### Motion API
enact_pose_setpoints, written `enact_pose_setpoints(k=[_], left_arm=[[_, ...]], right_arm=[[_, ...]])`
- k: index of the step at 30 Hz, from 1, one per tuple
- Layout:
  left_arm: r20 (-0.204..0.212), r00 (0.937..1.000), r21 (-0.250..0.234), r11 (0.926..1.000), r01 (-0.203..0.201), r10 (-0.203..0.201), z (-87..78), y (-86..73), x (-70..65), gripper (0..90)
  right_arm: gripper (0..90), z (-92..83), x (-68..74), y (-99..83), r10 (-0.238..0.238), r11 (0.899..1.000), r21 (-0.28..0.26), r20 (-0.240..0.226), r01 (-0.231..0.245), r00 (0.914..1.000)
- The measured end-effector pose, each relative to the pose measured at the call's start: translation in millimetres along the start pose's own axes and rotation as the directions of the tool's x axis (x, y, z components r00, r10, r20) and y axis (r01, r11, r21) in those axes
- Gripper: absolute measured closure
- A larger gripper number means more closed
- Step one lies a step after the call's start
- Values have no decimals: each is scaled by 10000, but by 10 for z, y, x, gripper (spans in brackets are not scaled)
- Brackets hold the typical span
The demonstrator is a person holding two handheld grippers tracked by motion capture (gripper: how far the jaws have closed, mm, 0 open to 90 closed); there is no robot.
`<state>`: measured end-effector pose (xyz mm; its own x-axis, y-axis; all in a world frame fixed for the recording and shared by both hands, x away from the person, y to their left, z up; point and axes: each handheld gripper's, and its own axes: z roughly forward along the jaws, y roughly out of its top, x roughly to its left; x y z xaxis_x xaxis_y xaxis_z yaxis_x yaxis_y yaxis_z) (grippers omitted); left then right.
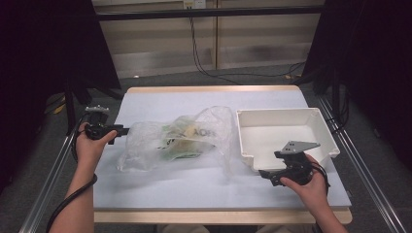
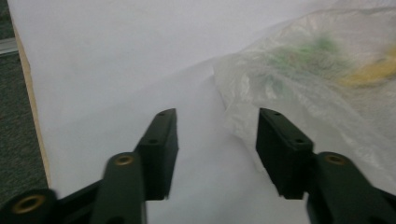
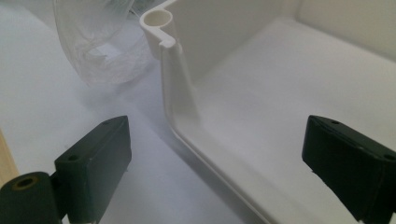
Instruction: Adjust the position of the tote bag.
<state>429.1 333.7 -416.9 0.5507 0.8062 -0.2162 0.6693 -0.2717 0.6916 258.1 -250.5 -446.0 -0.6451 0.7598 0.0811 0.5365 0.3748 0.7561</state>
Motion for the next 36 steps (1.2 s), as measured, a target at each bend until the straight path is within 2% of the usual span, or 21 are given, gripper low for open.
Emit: enact_pose_setpoints(k=[4,9,12,15,19,22,25,26,29,32,36], left_arm=[[130,9999,-79,10000,19,-18,-78,71,3,720],[498,9988,-103,9999,-33,38,-153,183,-48,859],[730,9973,-104,9999,-118,125,-172,244,-120,898],[1032,9943,-42,9996,-274,277,-173,291,-194,900],[1505,9879,-173,9992,-366,388,-175,325,-295,898],[1772,9829,-84,9987,-497,504,-173,362,-375,738],[1783,9810,102,9968,-792,761,-156,388,-455,644],[1903,9783,119,9962,-857,819,-153,396,-471,616],[1799,9799,127,9958,-903,865,-145,414,-543,495],[1965,9755,123,9946,-1031,987,-142,421,-604,463],[1889,9775,152,9950,-983,937,-131,426,-671,367]], right_arm=[[79,16,0,-4,20,10000,13,-9,-20,10000],[79,36,12,-2,-16,10000,68,-50,17,10000],[79,39,28,6,-55,10000,71,-65,55,10000],[79,45,35,13,-54,10000,50,-155,55,9999],[79,24,60,43,-58,10000,-23,-260,58,9996],[83,-13,75,93,-88,9997,-237,-425,78,9991],[88,-28,108,141,-62,9996,-283,-589,45,9982],[90,-24,123,158,-127,9996,-278,-582,111,9982],[101,-3,168,212,-351,9993,-173,-738,339,9967],[110,9,210,267,-457,9988,-215,-906,439,9948],[135,19,250,326,-540,9982,-333,-1071,508,9928]])
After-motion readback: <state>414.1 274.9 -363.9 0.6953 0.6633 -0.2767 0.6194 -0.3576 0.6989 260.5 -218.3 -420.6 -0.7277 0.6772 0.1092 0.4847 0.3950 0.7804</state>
